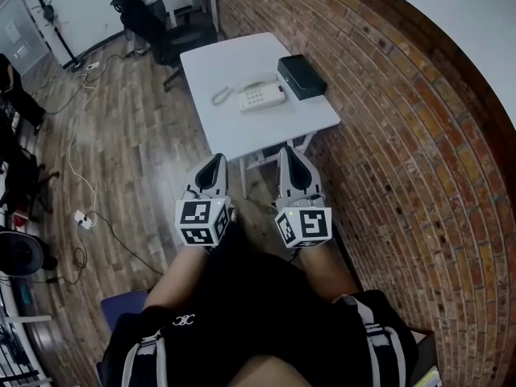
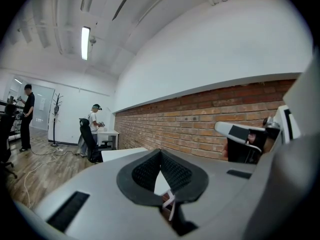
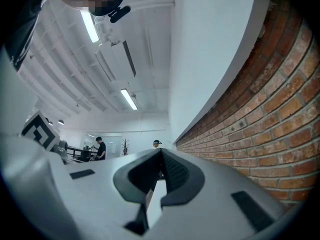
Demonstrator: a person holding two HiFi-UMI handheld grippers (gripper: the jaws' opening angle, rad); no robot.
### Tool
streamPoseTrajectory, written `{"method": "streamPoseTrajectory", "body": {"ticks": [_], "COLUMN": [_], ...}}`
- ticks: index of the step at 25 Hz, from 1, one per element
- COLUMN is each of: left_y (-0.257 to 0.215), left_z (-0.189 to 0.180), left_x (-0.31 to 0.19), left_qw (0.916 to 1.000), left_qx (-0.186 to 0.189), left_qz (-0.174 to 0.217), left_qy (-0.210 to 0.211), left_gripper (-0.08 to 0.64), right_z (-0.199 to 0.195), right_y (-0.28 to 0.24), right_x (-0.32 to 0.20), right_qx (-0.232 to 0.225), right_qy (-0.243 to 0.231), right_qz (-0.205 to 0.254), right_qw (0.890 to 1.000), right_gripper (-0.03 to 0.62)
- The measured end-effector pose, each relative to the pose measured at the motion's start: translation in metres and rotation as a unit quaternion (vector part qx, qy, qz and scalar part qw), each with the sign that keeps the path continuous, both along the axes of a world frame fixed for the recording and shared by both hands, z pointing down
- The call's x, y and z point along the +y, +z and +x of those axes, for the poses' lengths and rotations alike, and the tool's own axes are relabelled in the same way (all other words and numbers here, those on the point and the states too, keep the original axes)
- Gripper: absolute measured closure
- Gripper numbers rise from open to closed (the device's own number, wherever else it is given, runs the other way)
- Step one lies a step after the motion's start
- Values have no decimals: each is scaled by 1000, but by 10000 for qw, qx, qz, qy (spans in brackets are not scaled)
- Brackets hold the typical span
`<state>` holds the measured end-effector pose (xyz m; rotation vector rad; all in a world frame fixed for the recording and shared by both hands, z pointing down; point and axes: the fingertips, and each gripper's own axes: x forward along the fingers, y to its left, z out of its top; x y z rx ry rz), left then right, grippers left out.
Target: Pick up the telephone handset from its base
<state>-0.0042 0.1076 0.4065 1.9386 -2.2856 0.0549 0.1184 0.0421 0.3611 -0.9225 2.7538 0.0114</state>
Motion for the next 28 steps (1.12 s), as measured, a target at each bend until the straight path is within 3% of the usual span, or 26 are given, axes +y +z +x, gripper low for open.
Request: {"method": "streamPoseTrajectory", "body": {"ticks": [18,28], "left_y": [13,30], "left_z": [-70,-132], "left_x": [-112,-173], "left_qw": [9992,9981], "left_qx": [206,407], "left_qz": [-20,-178], "left_qy": [350,425], "left_gripper": [558,558], "right_z": [-71,-134], "right_y": [8,18], "right_x": [-108,-165], "right_qx": [-342,-113], "right_qy": [-79,-95], "right_qz": [-550,-622], "right_qw": [9979,9980], "right_gripper": [594,594]}}
